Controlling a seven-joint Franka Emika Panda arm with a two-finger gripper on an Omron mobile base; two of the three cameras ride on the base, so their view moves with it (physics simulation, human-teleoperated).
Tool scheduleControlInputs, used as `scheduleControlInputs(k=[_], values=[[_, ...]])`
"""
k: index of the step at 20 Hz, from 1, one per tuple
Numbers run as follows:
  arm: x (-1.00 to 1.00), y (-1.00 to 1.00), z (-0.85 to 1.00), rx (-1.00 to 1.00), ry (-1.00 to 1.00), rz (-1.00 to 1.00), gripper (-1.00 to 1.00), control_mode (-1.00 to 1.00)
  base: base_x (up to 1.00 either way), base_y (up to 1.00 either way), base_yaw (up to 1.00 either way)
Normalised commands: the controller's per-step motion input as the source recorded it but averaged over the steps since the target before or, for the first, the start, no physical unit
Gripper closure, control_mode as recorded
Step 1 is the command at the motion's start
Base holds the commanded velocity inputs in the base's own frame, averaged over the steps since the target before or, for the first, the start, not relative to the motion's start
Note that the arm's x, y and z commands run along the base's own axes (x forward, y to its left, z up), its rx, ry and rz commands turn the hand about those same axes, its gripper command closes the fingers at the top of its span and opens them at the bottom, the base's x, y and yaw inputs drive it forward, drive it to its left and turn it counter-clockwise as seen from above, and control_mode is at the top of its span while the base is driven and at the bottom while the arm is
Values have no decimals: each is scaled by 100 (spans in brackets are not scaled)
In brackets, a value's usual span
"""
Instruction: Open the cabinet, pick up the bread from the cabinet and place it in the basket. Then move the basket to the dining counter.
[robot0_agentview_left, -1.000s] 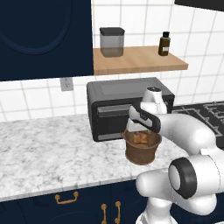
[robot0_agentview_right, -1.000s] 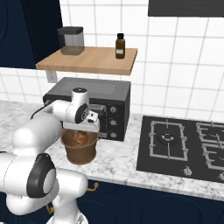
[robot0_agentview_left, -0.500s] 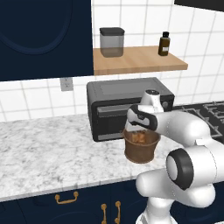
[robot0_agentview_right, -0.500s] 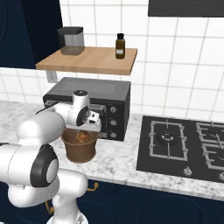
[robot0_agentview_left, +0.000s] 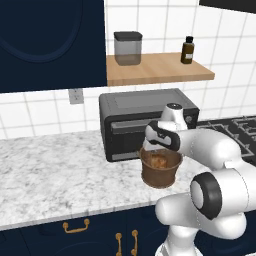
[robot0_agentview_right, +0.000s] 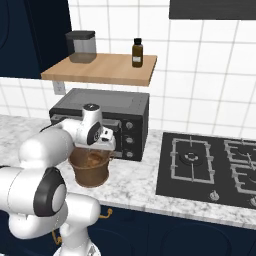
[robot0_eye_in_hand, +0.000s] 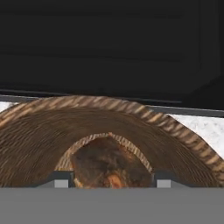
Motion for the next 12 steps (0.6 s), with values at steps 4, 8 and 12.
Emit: scheduleControlInputs(k=[4, 8, 12], values=[[-28, 0, 0, 0, -4, 0, -100, -100, 0, 0, 0], [-47, -2, 37, 0, -13, -9, -100, -100, 0, 0, 0], [-56, -18, 63, 0, -3, -19, -100, -100, 0, 0, 0]])
